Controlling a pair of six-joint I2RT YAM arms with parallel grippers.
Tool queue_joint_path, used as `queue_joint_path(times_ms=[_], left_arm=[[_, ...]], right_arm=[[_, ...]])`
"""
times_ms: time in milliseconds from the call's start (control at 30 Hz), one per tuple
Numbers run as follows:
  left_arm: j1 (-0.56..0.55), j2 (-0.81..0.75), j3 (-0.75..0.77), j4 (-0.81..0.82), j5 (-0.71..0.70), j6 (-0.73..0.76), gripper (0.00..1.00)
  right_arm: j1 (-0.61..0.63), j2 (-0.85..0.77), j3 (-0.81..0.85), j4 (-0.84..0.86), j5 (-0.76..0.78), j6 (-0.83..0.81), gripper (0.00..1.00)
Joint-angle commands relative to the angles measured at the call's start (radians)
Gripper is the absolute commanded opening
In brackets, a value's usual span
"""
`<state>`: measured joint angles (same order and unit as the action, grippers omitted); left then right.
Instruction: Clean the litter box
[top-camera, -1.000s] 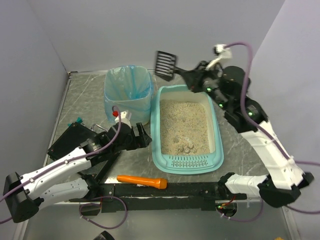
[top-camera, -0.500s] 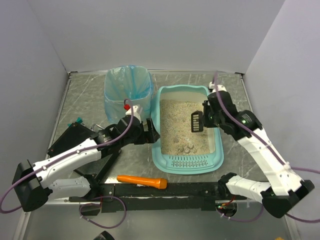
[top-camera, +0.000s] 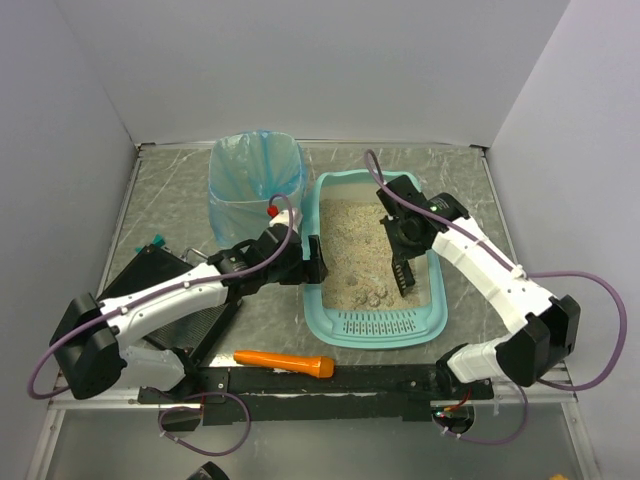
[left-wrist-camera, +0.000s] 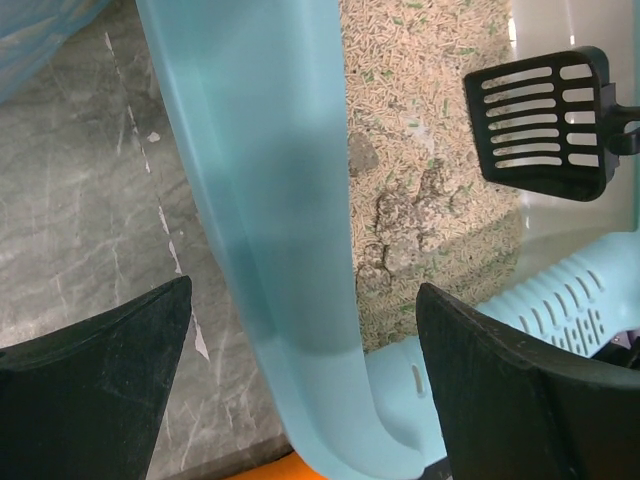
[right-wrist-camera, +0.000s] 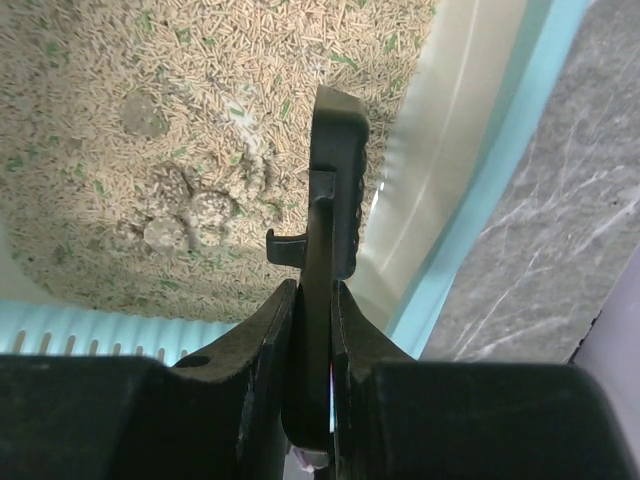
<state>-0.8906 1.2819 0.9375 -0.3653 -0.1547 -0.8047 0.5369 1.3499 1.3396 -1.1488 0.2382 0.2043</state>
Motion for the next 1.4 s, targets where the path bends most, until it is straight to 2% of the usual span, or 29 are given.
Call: queue_joint_path(times_ms=[0, 200, 400, 733, 933, 1100, 1367], left_arm=[[0.001, 0.034, 0.052, 0.043, 0.003, 0.018, 0.97], [0.002, 0.062, 0.037, 0.057, 0.015, -0.001, 0.97], [0.001, 0.071, -0.003, 0.078, 0.036, -0.028, 0.97], [0.001, 0.063, -0.02, 0.04, -0.026, -0.036, 0.97], [0.001, 0.06, -0.034, 0.058, -0.002, -0.037, 0.97], [0.001, 0.066, -0.045, 0.071, 0.009, -0.044, 0.97], [0.001, 0.082, -0.052, 0.101, 0.027, -0.045, 0.97]], right_arm=[[-0.008, 0.037, -0.026, 0.033, -0.107, -0.046, 0.0], [-0.049, 0.002, -0.106, 0.159, -0.278, -0.02, 0.0], [-0.158, -0.028, -0.198, 0.234, -0.422, 0.0, 0.0], [-0.207, -0.11, -0.253, 0.23, -0.329, 0.017, 0.0], [-0.218, -0.12, -0.25, 0.251, -0.264, 0.064, 0.0], [-0.236, -0.069, -0.209, 0.285, -0.31, 0.095, 0.0], [-0.235, -0.04, -0.322, 0.408, -0.414, 0.136, 0.0]])
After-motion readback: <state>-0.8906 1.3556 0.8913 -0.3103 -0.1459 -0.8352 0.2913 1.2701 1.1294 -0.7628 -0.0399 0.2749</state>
